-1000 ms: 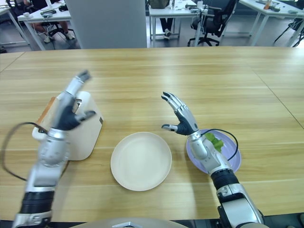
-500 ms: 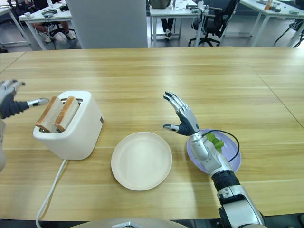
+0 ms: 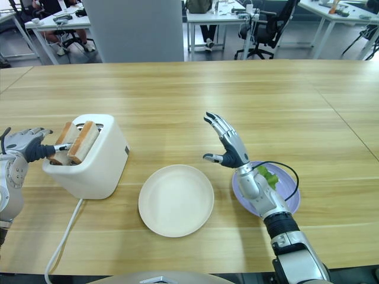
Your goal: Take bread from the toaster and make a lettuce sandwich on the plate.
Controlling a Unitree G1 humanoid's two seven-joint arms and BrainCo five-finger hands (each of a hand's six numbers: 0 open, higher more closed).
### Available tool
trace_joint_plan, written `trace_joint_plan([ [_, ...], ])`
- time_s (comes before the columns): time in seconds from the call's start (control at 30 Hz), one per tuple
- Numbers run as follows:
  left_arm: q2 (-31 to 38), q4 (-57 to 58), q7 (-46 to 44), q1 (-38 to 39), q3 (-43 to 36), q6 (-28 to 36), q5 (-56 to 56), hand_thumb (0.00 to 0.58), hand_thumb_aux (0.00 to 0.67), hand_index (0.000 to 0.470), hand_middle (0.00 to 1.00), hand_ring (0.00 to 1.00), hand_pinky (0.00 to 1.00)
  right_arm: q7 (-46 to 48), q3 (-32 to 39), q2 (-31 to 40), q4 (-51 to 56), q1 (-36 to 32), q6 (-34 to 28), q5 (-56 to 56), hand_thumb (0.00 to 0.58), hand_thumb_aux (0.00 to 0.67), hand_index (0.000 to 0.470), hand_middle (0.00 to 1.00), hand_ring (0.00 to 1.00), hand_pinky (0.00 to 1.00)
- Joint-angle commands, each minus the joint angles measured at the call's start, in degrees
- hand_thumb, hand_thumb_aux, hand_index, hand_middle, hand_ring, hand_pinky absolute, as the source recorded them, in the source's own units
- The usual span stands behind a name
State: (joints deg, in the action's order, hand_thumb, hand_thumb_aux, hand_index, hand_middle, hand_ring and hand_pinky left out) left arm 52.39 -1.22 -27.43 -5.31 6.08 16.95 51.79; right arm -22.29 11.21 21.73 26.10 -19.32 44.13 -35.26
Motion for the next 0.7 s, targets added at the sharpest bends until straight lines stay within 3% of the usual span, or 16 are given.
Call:
trace_joint_plan([
  [0.03, -1.0, 0.5, -0.1, 1.9, -1.5, -0.3, -2.2, 0.580, 0.670, 0.460, 0.00, 0.00, 0.00, 0.0, -0.8, 3.1, -3.6, 1.1, -3.7, -4.2, 0.000, 0.000, 0.000, 0.00, 0.00, 0.00],
  [0.2, -3.6, -3.9, 3.4, 3.5, 1.1, -0.4, -6.2, 0.580, 0.670, 0.460, 0.00, 0.00, 0.00, 1.8, 0.9, 13.9, 0.1, 0.5, -10.2, -13.2, 0.000, 0.000, 0.000, 0.00, 0.00, 0.00],
  [0.27, -4.5, -5.2, 4.9, 3.8, 2.0, -0.7, -7.2, 0.580, 0.670, 0.460, 0.41, 0.41, 0.41, -1.0, 1.8, 17.6, 4.0, 0.0, -10.6, -15.6, 0.000, 0.000, 0.000, 0.00, 0.00, 0.00],
  [0.3, -4.9, -5.7, 5.8, 3.8, 2.4, -1.0, -7.6, 0.580, 0.670, 0.460, 0.41, 0.41, 0.41, -3.2, 2.3, 19.6, 6.6, -0.1, -10.3, -16.7, 0.000, 0.000, 0.000, 0.00, 0.00, 0.00],
  [0.33, -5.3, -6.6, 6.4, 4.2, 2.9, -1.0, -8.1, 0.580, 0.670, 0.460, 0.79, 0.79, 0.79, -5.3, 2.8, 21.0, 9.7, -0.4, -9.5, -17.4, 0.000, 0.000, 0.000, 0.00, 0.00, 0.00],
  [0.37, -5.7, -7.3, 7.1, 4.3, 3.4, -1.3, -8.6, 0.580, 0.670, 0.460, 0.99, 0.99, 0.99, -7.9, 3.8, 22.4, 13.1, -0.6, -9.1, -18.6, 0.000, 0.000, 0.000, 0.00, 0.00, 0.00],
  [0.67, -7.0, -10.6, 13.1, 2.6, 6.2, -3.0, -11.5, 0.580, 0.670, 0.460, 1.00, 1.00, 1.00, -23.0, 14.5, 24.2, 37.7, -0.9, -5.3, -23.5, 0.000, 0.000, 0.000, 0.00, 0.00, 0.00],
  [0.7, -6.7, -11.0, 13.7, 2.2, 6.8, -3.2, -11.6, 0.580, 0.670, 0.460, 1.00, 1.00, 1.00, -23.7, 15.4, 24.0, 39.0, -1.0, -5.2, -23.5, 0.027, 0.016, 0.011, 0.00, 0.00, 0.00],
])
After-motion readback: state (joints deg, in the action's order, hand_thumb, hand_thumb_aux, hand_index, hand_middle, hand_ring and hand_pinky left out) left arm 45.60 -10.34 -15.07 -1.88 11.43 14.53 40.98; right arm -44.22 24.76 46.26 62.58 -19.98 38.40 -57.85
